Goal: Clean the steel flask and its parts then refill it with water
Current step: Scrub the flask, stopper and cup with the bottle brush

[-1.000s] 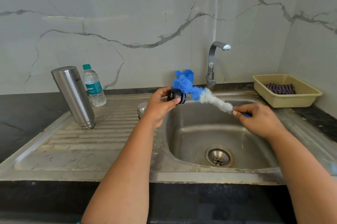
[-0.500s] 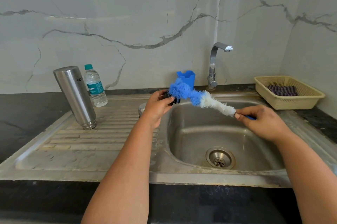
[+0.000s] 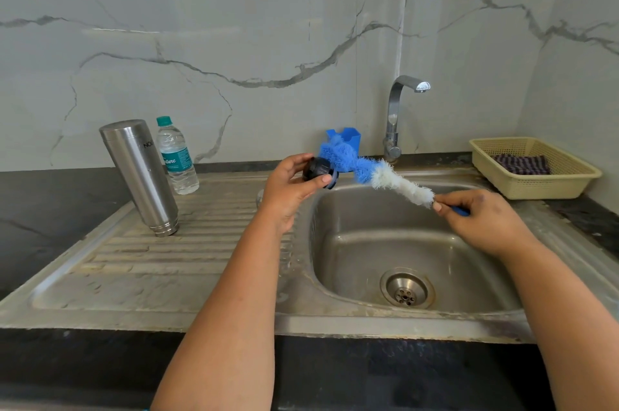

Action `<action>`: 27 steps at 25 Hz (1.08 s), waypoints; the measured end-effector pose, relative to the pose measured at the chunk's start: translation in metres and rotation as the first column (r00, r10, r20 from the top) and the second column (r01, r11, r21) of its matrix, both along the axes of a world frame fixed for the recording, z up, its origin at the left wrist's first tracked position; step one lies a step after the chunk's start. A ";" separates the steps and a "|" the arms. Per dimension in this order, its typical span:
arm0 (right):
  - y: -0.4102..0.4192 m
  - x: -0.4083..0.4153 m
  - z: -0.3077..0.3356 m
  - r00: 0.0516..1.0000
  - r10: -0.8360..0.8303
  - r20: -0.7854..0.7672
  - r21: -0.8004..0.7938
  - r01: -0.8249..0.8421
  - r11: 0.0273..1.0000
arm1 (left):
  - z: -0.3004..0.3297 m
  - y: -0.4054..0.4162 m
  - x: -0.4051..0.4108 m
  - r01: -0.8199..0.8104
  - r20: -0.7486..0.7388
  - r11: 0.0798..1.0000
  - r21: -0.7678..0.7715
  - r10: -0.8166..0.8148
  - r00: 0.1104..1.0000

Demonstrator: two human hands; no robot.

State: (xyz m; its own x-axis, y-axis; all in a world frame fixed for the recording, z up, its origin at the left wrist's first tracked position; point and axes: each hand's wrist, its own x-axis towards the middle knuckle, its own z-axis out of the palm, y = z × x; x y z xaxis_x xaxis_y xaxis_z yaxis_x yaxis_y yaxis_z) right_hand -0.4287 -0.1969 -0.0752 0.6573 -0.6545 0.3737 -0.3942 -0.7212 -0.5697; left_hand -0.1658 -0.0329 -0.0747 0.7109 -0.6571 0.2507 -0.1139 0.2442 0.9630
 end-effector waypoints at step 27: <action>-0.003 0.002 -0.003 0.998 0.044 0.042 0.086 -0.048 0.995 | 0.005 0.001 -0.005 0.034 -0.153 0.994 -0.106 -0.050 0.987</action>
